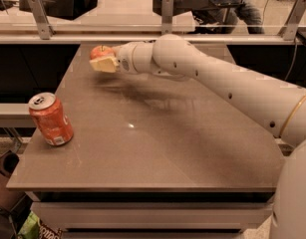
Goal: Pick apple
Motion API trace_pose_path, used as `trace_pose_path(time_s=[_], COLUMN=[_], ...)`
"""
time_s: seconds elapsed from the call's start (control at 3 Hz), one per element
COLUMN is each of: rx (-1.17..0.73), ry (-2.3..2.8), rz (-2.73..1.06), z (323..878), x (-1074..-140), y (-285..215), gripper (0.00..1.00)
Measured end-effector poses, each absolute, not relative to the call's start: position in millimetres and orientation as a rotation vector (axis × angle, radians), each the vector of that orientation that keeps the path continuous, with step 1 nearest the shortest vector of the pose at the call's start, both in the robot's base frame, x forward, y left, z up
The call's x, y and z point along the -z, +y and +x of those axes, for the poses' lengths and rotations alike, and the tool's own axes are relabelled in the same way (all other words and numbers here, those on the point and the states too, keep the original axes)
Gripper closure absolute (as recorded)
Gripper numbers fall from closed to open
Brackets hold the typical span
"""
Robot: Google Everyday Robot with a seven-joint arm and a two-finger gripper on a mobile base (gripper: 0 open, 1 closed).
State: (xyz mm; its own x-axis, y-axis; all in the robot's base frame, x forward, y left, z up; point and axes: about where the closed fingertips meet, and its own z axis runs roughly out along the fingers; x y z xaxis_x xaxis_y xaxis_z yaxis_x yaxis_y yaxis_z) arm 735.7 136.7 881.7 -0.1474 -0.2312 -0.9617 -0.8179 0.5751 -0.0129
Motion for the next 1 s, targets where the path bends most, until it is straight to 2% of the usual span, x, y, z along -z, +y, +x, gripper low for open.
trace_pose_path(time_s=[1.0], rx=[-0.645], ry=[1.574], rz=[-0.894], z=[726.9], x=[-948.4], y=[99.9], gripper=[1.00])
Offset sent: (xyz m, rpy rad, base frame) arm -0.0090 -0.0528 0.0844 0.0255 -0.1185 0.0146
